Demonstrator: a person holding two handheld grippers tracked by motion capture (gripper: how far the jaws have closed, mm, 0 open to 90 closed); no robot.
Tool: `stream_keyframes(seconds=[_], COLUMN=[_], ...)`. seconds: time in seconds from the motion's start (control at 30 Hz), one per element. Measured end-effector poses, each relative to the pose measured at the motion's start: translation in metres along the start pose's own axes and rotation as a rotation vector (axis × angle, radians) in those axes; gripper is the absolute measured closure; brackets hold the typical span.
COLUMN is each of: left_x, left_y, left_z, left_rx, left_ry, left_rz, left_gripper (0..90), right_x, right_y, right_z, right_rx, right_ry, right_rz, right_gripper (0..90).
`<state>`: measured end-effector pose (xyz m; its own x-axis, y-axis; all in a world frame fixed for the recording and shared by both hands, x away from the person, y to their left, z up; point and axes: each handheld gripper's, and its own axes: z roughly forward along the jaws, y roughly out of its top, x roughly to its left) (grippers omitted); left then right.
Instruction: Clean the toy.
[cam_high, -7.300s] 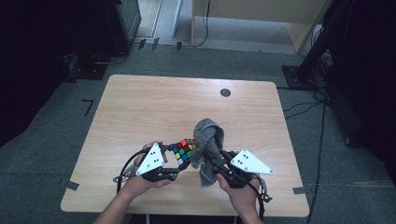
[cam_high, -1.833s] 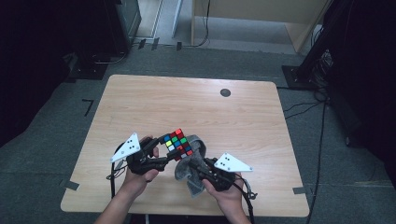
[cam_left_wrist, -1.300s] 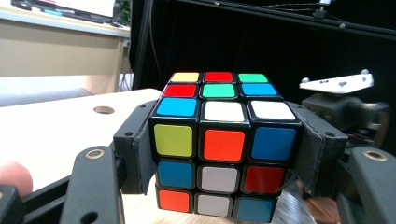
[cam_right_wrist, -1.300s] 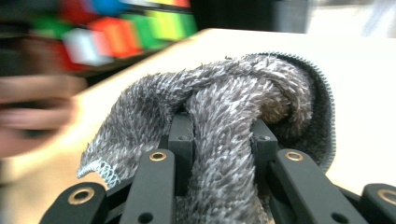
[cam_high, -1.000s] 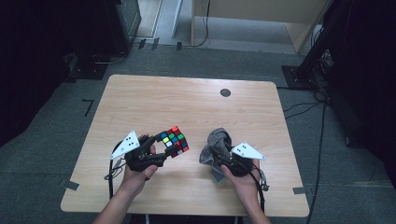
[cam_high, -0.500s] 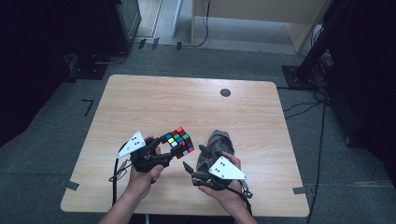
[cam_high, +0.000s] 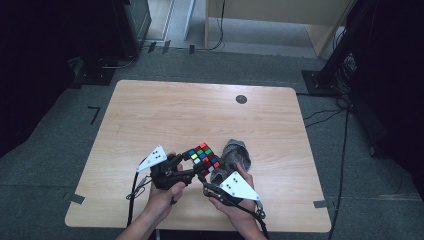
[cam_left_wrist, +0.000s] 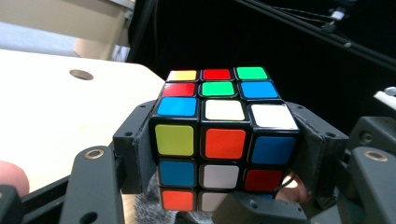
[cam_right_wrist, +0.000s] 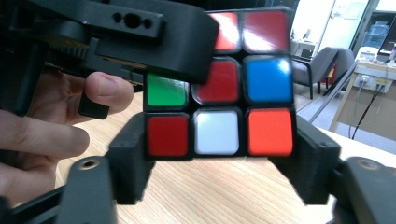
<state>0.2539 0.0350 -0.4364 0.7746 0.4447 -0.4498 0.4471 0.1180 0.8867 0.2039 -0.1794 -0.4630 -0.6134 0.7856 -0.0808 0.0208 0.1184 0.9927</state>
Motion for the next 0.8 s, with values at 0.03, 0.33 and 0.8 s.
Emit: stream_keyframes(seconds=[0.03, 0.33, 0.8], left_x=[0.001, 0.014, 0.008], left_y=[0.001, 0.012, -0.015], left_z=[0.0, -0.015, -0.002], left_rx=[0.007, -0.03, 0.153], left_ry=[-0.004, 0.028, 0.162], left_rz=[0.002, 0.065, 0.533], left_gripper=[33.3, 19.6, 21.2], right_x=[0.0, -0.022, -0.049], right_y=[0.001, 0.002, 0.017], right_z=[0.0, -0.004, -0.016], right_rx=[0.01, 0.07, 0.181], right_ry=[-0.004, -0.012, 0.074], right_rz=[-0.006, 0.074, 0.287], right_gripper=[34.2, 34.2, 34.1])
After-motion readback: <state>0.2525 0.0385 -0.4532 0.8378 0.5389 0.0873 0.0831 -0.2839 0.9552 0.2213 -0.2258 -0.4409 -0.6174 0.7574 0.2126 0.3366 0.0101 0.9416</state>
